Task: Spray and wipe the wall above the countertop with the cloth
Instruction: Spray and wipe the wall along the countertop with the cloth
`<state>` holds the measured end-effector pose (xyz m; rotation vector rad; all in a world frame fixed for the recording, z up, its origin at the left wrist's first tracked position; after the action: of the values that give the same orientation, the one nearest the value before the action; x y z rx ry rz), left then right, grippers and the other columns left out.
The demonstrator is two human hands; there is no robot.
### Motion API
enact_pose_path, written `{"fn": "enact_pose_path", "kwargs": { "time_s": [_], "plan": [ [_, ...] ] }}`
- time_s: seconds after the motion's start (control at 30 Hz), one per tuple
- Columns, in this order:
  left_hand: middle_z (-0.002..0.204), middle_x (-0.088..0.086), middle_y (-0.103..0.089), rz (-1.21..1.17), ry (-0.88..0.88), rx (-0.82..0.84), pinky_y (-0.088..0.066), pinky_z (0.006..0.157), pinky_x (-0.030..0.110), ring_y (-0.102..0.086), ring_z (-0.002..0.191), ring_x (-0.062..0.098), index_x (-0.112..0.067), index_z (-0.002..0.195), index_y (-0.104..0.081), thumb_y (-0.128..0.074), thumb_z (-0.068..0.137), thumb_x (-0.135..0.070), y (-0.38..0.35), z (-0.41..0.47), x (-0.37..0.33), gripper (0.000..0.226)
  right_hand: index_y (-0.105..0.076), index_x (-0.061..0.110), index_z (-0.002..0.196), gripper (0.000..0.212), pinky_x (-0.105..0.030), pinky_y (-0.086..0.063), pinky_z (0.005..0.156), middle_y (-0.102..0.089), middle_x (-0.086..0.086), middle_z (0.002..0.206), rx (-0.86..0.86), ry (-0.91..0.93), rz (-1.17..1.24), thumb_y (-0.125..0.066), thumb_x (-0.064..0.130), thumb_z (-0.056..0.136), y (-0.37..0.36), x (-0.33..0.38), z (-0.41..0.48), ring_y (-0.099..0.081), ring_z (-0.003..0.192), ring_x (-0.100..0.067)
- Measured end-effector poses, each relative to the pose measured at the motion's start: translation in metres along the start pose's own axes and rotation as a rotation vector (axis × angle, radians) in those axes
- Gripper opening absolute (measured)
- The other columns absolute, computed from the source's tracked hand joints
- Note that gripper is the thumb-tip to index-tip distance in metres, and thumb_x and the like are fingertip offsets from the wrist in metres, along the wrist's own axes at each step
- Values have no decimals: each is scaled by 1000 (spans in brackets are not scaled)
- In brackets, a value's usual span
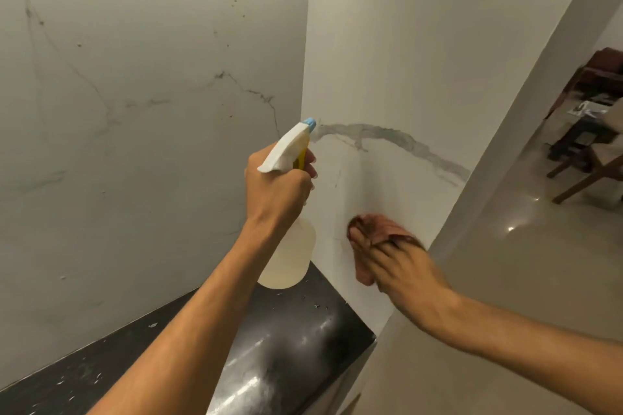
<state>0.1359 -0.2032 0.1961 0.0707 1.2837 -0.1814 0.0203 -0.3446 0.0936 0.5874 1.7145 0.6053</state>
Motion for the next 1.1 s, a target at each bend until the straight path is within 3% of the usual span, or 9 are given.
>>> {"fn": "enact_pose_path", "kwargs": {
  "time_s": [0.1,0.17,0.3,0.43,0.5,0.6,0.73,0.93,1.1],
  "plan": [
    [66,3,-64,15,11,21,-51,48,28,-60,56,13,-13,72,-67,-50,52,-1,-5,-2,3,29,-32,17,154,57,-41,-43,98,-50,-11,143,-374,-316,108,-11,14,100,56,-84,-24,-53,125,-30],
    [69,7,-65,12,18,5,-51,49,28,-60,59,17,-12,74,-67,-50,53,0,-5,-1,8,29,-23,9,155,63,-49,-41,103,-39,-23,149,-537,-515,-204,-6,20,95,100,-148,-22,-45,131,-37],
    [72,11,-66,3,35,-22,-52,54,33,-62,64,23,-10,75,-68,-49,56,6,-6,-4,19,31,-4,13,159,76,-59,-1,120,-1,-15,165,-368,-622,-404,-24,51,96,133,-159,19,-2,151,-40],
    [73,11,-66,16,60,-57,-51,57,35,-63,67,26,-9,74,-67,-50,60,11,0,-7,35,30,9,3,156,79,-51,10,118,16,-20,162,-72,-154,-379,-39,38,104,27,-13,40,10,150,-40],
    [76,12,-66,33,61,-67,-53,60,36,-63,69,26,-10,75,-67,-51,64,16,5,-6,41,33,9,6,157,77,-42,1,122,7,-17,164,-5,-96,-110,-42,29,104,17,-13,39,-3,152,-33],
    [75,11,-65,46,78,-95,-49,59,32,-62,68,24,-7,77,-67,-49,65,18,13,-1,46,33,-5,5,157,79,-45,-30,113,-26,-21,157,-298,-395,127,-51,27,97,88,-98,75,-35,139,-38],
    [78,10,-65,63,106,-132,-53,64,37,-64,74,25,-15,77,-65,-50,69,18,29,-5,59,37,-5,15,159,90,-59,-13,120,-2,-14,165,-365,-651,-212,-36,66,92,154,-155,113,-3,151,-40],
    [88,26,-68,81,167,-190,-48,63,43,-64,79,37,2,84,-67,-52,70,17,50,-20,81,26,2,-1,156,85,-69,10,113,6,-28,161,-171,-196,-419,-33,54,101,32,4,157,9,146,-51],
    [87,21,-70,106,173,-200,-56,72,51,-66,89,44,-23,72,-64,-54,73,14,63,-28,89,39,22,1,146,78,-56,27,99,20,-20,161,97,141,-356,-31,42,107,-89,106,82,17,148,-38]
  ]
}}
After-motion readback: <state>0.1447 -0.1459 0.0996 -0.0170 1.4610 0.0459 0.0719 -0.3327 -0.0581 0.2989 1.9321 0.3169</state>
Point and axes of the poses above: each hand's wrist, its own z-axis towards the middle knuckle, its own y-axis out of the back of the hand, x = y × z, the point moved 9 cm from there along z, towards the middle knuckle
